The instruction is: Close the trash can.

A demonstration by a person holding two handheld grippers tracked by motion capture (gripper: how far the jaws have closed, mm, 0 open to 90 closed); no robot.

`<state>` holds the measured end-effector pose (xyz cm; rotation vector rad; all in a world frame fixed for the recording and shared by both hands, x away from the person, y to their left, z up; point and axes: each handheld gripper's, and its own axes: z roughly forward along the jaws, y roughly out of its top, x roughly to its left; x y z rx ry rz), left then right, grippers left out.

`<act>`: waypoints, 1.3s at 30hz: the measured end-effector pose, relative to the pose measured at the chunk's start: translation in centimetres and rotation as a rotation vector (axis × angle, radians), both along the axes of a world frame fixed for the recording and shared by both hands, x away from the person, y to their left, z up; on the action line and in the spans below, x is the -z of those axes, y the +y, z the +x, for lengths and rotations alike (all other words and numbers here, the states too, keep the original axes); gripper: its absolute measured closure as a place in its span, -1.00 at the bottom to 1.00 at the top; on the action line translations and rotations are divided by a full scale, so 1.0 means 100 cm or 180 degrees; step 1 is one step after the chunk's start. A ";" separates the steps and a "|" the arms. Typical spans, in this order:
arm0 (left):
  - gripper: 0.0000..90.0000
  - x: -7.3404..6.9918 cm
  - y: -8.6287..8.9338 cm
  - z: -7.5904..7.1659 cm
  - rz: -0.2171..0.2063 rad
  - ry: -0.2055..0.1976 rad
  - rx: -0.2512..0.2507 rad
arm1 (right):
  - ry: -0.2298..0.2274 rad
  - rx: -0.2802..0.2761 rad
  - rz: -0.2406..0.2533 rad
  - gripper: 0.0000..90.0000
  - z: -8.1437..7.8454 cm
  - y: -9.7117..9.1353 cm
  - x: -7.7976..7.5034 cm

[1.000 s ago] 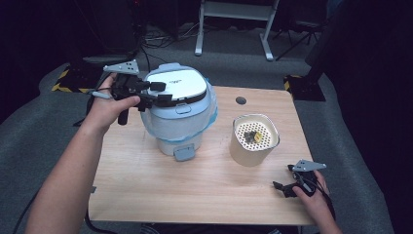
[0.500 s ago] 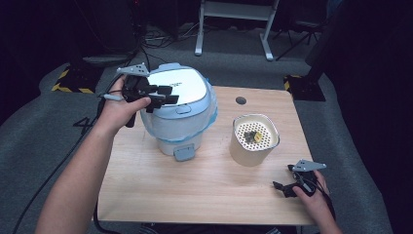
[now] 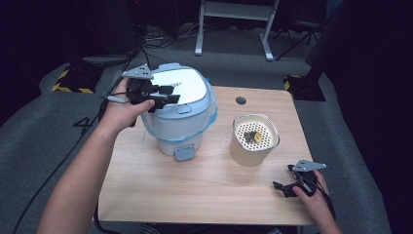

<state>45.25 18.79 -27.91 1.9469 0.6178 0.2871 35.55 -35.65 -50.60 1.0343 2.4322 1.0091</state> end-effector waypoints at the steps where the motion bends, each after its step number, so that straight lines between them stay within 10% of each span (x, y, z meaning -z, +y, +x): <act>1: 0.23 0.000 -0.001 0.000 0.0013 -0.0008 -0.0017 | -0.0001 0.0000 -0.0001 -0.99 0.000 0.000 0.000; 10: 0.30 -0.005 -0.011 -0.006 0.0385 -0.0083 -0.0121 | 0.0002 -0.0002 -0.0003 -0.99 0.000 0.000 0.000; 14: 0.25 -0.004 -0.011 -0.006 0.0333 -0.0144 -0.0097 | 0.0000 0.0000 0.0000 -0.99 0.000 0.000 0.000; 18: -0.22 -0.006 -0.009 -0.015 0.0174 -0.0167 -0.0133 | 0.0000 0.0000 0.0000 -0.99 0.000 0.000 0.000; 21: -0.27 -0.015 -0.002 -0.028 -0.0013 -0.0276 -0.0103 | 0.0005 -0.0017 -0.0002 -0.99 0.000 0.000 0.000; 39: -0.34 0.005 0.032 -0.114 0.0255 -0.0349 -0.0018 | 0.0003 -0.0051 0.0004 -0.99 0.001 0.000 0.000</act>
